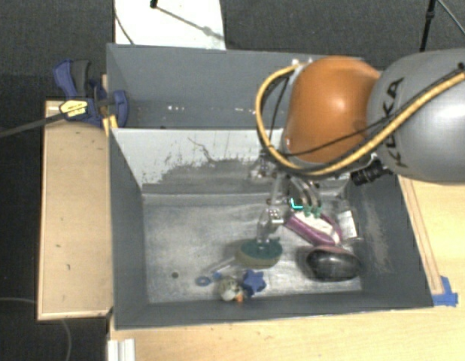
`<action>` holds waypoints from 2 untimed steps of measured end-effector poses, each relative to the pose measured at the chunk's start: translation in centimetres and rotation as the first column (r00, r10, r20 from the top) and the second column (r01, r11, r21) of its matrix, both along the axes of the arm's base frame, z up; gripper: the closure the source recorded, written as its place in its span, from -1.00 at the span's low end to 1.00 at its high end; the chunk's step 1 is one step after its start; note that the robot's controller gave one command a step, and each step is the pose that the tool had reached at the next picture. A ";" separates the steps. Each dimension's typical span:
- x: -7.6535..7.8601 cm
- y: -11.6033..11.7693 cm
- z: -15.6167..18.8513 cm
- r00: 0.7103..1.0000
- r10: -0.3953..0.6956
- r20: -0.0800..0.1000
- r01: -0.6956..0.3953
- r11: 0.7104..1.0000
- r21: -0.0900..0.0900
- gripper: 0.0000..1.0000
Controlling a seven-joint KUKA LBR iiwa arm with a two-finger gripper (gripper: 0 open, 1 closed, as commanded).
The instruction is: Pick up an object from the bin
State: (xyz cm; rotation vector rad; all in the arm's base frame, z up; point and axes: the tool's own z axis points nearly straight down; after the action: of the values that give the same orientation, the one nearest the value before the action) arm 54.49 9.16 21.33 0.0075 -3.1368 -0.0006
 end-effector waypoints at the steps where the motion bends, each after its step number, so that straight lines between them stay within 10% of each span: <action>1: -3.7 -2.5 -11.5 0.998 -0.066 0.014 0.066 0.998 0.004 -1.00; 2: -3.7 -2.7 -11.6 0.997 -0.074 0.012 0.074 0.997 0.002 1.00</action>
Offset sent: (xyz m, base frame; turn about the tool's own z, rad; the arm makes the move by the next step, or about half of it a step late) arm -0.0445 -0.0300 -0.1342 0.0782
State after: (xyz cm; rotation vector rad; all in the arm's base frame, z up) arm 50.83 6.45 9.76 -0.1094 -3.1472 -0.0039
